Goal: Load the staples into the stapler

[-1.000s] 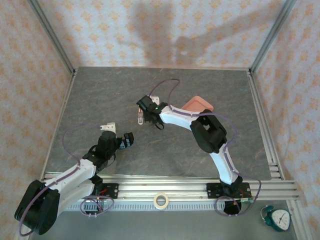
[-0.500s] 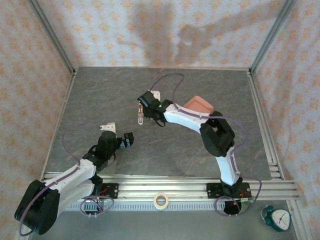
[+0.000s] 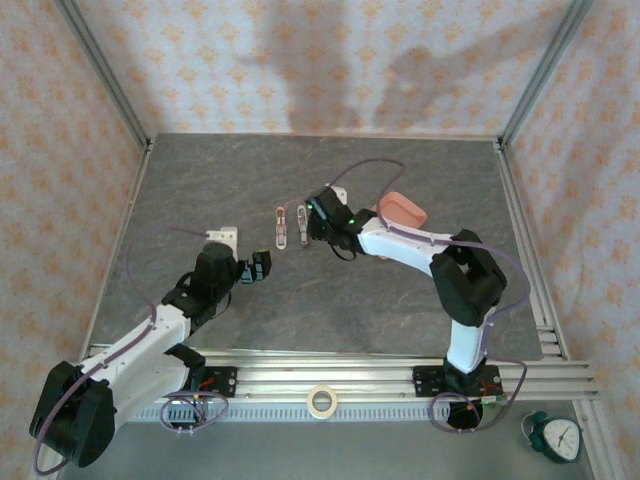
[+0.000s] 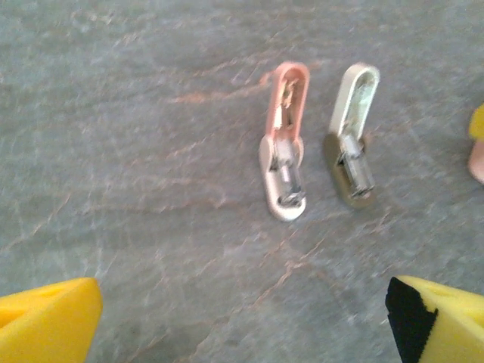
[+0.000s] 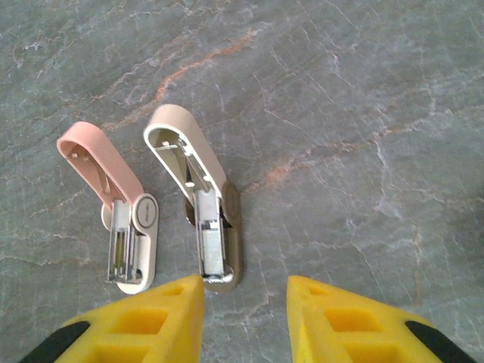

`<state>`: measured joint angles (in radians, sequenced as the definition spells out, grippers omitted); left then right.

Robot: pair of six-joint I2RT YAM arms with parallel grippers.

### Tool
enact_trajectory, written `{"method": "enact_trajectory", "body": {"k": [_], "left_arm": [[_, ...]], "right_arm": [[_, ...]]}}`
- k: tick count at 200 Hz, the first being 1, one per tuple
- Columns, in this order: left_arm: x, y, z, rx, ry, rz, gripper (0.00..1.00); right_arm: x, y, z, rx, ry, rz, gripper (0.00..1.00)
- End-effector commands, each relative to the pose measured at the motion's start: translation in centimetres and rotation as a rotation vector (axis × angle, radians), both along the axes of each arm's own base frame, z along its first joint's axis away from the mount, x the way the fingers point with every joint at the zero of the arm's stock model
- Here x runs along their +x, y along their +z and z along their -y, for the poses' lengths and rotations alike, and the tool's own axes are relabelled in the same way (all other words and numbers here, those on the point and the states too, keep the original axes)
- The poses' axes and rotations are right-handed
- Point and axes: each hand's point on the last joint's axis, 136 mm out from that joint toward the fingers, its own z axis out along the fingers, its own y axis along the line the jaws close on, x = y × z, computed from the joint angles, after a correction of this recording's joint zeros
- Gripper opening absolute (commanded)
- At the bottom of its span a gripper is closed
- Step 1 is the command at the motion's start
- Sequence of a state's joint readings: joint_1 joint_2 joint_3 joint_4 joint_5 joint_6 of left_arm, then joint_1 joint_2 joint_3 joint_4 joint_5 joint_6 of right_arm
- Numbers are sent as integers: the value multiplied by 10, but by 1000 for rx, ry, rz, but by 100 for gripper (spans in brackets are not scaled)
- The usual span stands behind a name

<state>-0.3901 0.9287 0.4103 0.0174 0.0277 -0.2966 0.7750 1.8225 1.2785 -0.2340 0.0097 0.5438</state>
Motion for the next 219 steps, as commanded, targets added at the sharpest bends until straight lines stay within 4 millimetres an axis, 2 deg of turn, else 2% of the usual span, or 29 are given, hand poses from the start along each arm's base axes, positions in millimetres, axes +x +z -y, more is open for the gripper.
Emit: {"method": "enact_trajectory", "body": {"k": [1,49,101,143,167,180,186,219], "left_arm": [[4,10,11,20,-71,-44,97],[38,41,42,10,-169,-96,94],[82,46,75,59,-284,-215,89],[111,41,102,130,-444,-305,84],[122,24,112,186,-533,-391,83],[131,24,117,207,-564,-412,82],[135,14,120,214,-581,-442,82],[158,2,130,262,-647,-468,81]], "right_arm": [[-1,23,3,117,-36,53,34],[-15,10,19,208,-55,19,35],[-29,-2,22,263,-34,-27,36],[-37,-14,22,302,-35,-58,36],[-41,-17,26,291,-37,-61,36],[-43,-18,30,280,-41,-61,36],[-44,-20,32,273,-42,-62,36],[-48,-26,38,239,-41,-70,36]]}}
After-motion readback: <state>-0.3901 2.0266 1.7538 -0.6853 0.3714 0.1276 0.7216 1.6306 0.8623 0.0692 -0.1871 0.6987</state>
